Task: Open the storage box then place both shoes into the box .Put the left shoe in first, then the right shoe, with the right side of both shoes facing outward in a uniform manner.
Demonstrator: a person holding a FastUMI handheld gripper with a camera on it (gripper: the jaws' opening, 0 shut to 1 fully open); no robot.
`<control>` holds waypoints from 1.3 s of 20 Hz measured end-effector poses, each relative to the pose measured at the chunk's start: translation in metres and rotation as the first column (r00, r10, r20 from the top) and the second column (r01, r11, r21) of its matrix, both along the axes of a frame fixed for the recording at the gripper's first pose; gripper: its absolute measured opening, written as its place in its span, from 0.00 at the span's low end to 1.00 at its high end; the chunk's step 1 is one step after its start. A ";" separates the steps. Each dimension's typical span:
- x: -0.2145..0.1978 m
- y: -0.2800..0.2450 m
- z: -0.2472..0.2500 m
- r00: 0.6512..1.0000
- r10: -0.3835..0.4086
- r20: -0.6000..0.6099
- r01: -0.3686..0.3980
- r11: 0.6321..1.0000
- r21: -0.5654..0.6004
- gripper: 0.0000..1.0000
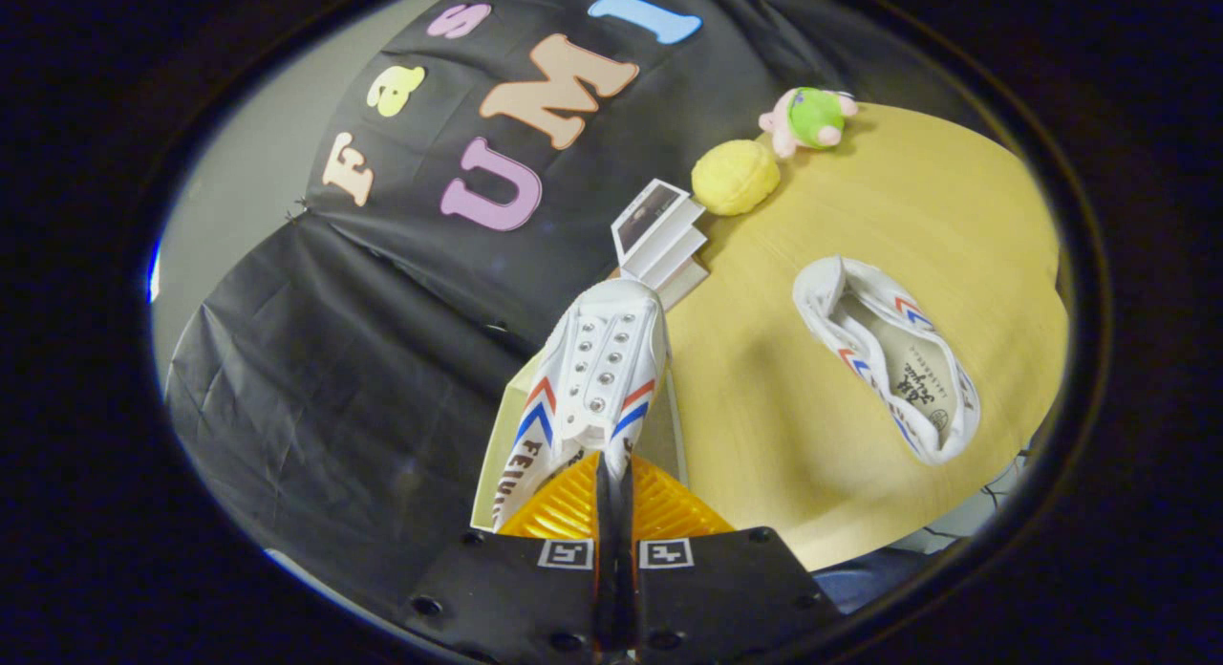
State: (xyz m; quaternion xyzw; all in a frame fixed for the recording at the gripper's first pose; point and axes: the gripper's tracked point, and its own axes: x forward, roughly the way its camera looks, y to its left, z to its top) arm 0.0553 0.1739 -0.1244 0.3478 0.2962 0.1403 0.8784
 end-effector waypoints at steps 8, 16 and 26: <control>0.018 0.076 0.013 0.997 0.077 -0.006 -0.077 0.997 0.010 0.04; 0.044 0.116 0.014 0.998 0.066 -0.021 -0.067 0.994 -0.091 0.04; 0.044 0.180 -0.023 0.987 0.114 -0.115 -0.130 0.982 -0.140 0.04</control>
